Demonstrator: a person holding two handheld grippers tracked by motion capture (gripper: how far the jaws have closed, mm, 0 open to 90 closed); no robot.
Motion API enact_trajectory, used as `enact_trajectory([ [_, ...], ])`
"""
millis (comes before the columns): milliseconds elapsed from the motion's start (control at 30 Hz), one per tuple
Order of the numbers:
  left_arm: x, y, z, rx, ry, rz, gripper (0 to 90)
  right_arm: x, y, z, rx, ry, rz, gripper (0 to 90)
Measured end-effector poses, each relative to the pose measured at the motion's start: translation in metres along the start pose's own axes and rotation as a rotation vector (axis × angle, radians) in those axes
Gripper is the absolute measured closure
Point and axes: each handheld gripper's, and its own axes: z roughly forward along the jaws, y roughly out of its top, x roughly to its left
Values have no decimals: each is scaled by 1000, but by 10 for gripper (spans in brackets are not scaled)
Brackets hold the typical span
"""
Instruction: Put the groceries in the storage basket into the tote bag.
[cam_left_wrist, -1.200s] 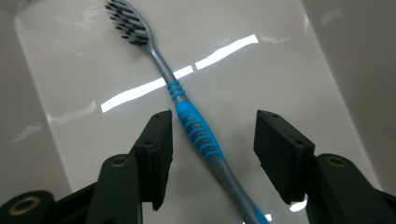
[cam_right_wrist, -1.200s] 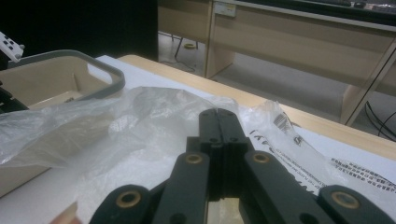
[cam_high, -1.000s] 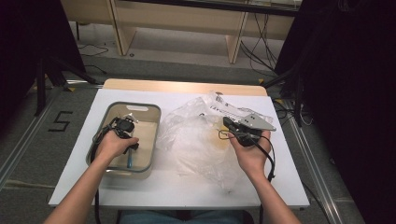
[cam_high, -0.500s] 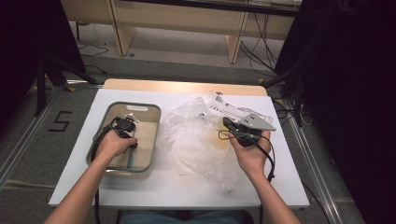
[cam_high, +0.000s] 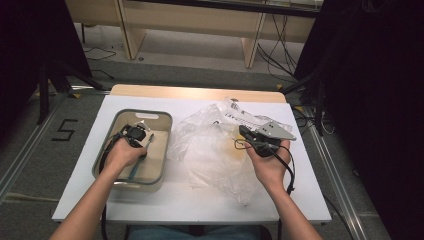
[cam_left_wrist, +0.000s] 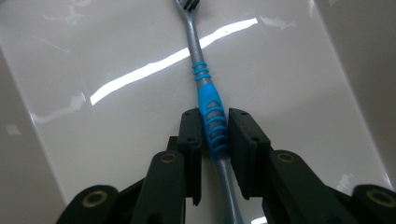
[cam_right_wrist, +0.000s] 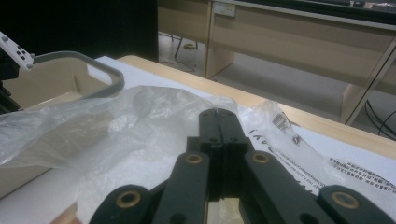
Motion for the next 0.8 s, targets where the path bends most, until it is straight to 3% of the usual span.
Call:
enact_trajectory([
  [267,-1,0,0,-7,4,28,786,0,0,1,4,3,-3,900],
  [800,0,-2,-2,-19,0,20,791,1,-1,2,4,1,-4,900],
])
